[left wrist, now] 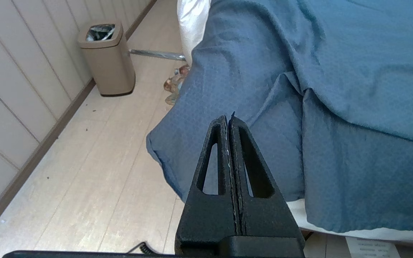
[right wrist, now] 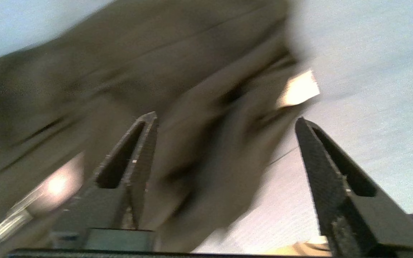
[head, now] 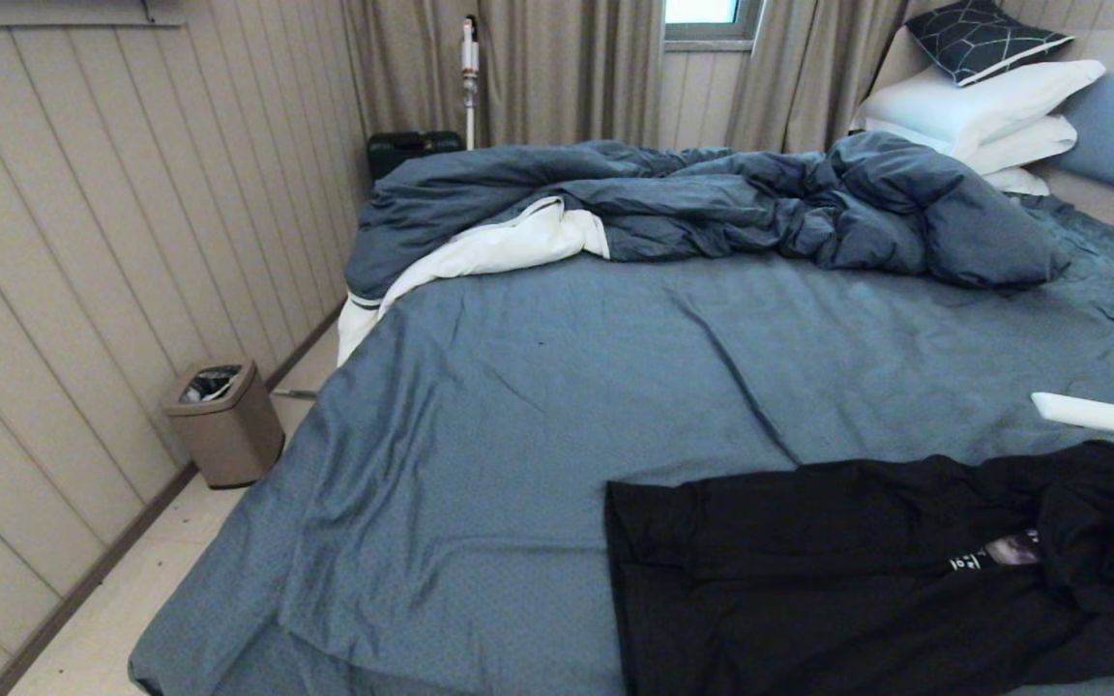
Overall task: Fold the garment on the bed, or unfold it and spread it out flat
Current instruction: Unford the black T-shirt
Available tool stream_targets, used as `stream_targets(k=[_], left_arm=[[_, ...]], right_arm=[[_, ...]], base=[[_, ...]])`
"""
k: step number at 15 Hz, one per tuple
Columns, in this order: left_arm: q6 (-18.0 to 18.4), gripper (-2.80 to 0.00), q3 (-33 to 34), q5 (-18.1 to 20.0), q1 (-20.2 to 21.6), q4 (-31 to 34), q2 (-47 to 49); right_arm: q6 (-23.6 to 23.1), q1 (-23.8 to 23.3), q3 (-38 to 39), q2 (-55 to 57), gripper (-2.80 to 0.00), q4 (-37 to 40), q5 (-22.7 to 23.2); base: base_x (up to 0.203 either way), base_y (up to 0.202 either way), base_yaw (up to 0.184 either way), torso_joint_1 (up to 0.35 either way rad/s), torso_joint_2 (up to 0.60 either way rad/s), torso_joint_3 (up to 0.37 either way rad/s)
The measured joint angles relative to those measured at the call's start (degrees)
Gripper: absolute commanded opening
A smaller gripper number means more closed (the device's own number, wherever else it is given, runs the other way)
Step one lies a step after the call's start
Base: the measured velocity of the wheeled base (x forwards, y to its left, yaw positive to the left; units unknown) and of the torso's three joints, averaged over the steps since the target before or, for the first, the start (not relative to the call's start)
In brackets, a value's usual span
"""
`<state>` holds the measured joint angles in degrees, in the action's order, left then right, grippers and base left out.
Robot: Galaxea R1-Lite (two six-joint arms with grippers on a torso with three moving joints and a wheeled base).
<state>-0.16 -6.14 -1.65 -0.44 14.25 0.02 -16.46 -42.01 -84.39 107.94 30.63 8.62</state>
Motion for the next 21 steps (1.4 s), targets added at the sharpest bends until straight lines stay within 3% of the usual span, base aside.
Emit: stream_targets(k=[1, 6, 11, 14, 21], left_arm=[[0.0, -2.80, 0.0, 0.0, 0.0, 0.0, 0.0], [0.0, -2.80, 0.0, 0.0, 0.0, 0.0, 0.0], [0.0, -2.80, 0.0, 0.0, 0.0, 0.0, 0.0], [0.0, -2.80, 0.0, 0.0, 0.0, 0.0, 0.0], [0.0, -2.80, 0.0, 0.0, 0.0, 0.0, 0.0]], right_arm=[[0.5, 0.9, 1.2, -2.0, -2.80, 1.7, 1.7], [1.2, 10.8, 16.1, -12.0, -2.80, 3.1, 3.8], [1.2, 13.1, 24.6, -10.9, -2.80, -8.6, 3.4], [0.9, 9.4, 25.9, -9.2, -2.80, -11.0, 2.6], [-0.6, -6.5, 25.9, -3.2, -2.80, -17.6, 2.5]], base=[[0.000, 0.000, 0.000, 0.000, 0.00, 0.000], [0.000, 0.000, 0.000, 0.000, 0.00, 0.000], [0.000, 0.000, 0.000, 0.000, 0.00, 0.000], [0.000, 0.000, 0.000, 0.000, 0.00, 0.000], [0.000, 0.000, 0.000, 0.000, 0.00, 0.000]])
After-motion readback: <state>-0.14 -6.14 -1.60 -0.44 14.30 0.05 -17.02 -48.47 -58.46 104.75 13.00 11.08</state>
